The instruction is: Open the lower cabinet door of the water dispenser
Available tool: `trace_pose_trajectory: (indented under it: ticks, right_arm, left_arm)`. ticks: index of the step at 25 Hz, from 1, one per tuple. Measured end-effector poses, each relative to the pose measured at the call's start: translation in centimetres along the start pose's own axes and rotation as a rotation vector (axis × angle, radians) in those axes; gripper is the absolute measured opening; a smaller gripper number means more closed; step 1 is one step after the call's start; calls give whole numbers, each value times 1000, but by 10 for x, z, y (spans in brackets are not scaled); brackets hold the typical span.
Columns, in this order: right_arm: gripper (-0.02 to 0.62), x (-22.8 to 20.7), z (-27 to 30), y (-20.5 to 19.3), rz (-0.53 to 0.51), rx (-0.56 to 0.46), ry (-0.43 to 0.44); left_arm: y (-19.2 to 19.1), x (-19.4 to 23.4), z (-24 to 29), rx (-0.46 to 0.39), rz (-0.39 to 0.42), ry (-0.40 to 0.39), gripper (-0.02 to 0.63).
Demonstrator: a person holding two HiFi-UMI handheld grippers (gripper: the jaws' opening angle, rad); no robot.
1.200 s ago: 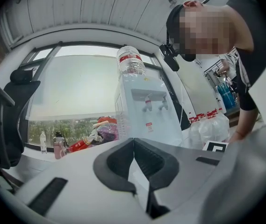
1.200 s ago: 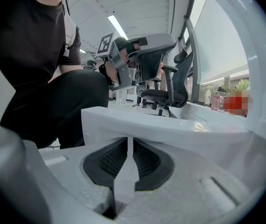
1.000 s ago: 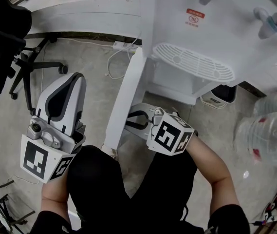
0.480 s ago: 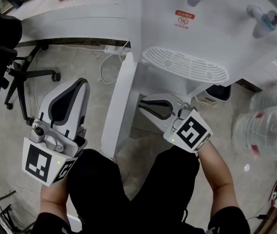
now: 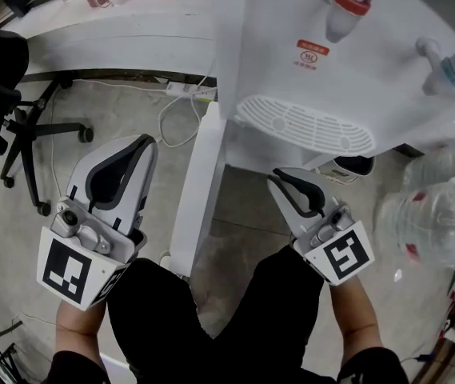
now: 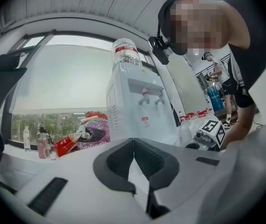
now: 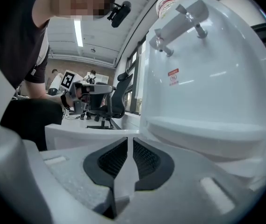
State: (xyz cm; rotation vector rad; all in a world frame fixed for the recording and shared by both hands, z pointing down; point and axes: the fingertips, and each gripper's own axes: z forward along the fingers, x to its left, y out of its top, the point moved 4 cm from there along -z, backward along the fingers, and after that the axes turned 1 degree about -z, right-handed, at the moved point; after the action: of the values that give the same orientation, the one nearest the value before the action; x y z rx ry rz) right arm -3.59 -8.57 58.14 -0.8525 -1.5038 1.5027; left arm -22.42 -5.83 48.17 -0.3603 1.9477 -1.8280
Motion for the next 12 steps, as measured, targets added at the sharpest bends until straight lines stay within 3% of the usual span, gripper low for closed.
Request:
trace_pose_trajectory:
  ticks: [6,8,12]
  right_arm:
    - [41,-14,-12,32,-22,58,-90]
    - [41,-20,-15,52,-14,37,-133]
    - [29,-29,-26,99,39,-17,-254]
  left_arm:
    - [32,-2,30,-38,1,-46,9]
    - [40,-1,40,-51,24,-28,9]
    - [62,-18,59,-41,-29,-33,8]
